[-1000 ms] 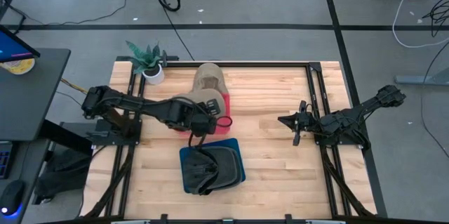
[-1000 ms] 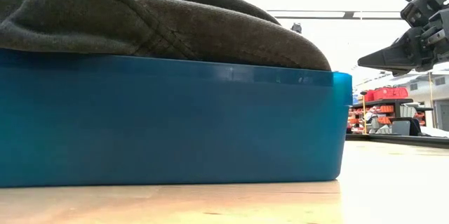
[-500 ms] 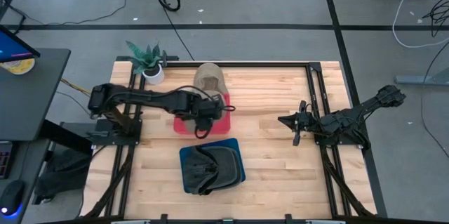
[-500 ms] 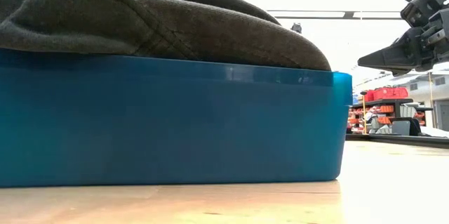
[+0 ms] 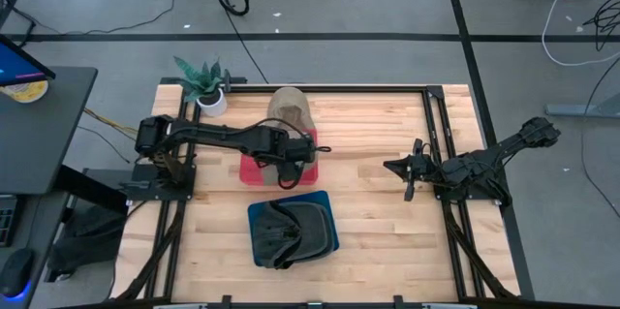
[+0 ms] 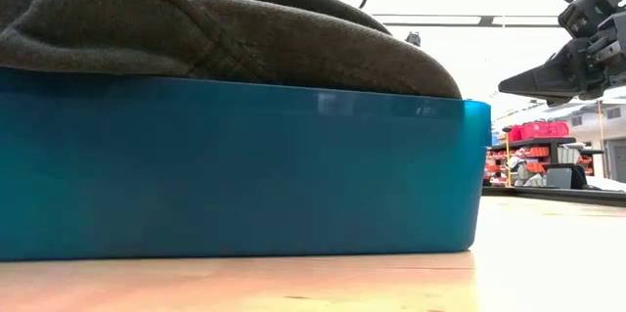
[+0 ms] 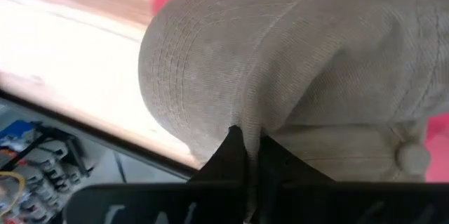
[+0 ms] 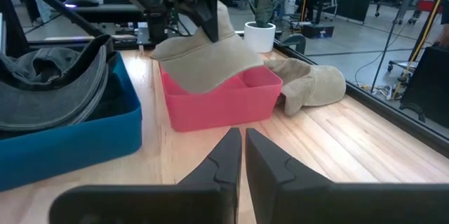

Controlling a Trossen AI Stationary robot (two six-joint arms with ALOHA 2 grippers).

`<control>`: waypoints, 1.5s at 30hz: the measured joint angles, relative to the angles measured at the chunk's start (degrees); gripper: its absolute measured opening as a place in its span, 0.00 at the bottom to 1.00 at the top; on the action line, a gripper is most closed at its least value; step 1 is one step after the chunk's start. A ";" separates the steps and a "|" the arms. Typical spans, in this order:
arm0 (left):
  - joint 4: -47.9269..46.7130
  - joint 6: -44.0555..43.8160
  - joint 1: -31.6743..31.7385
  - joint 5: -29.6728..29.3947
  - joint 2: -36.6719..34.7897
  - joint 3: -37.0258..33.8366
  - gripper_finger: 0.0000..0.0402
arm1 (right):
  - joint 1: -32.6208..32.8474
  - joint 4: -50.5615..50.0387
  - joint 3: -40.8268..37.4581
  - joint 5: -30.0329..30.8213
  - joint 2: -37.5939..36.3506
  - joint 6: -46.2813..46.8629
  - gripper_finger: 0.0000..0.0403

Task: Pick & Place hat
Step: Put the bottom brown cap into the pink bin

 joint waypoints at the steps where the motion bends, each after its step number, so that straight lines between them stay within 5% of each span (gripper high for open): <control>1: -0.69 0.04 0.00 0.15 0.02 -0.03 0.01 | 0.00 0.00 0.00 -0.02 0.00 -0.02 0.06; 11: -2.59 -2.36 2.07 6.25 0.47 0.02 0.01 | -0.02 0.09 0.00 -0.01 -0.02 -0.01 0.06; 37: -0.28 -3.45 6.10 6.45 8.87 0.11 0.02 | 0.00 0.33 0.02 -0.02 -0.04 -0.01 0.06; 45: -0.25 -12.85 6.10 9.15 8.54 0.08 0.15 | -0.01 0.33 0.02 -0.01 -0.04 -0.02 0.06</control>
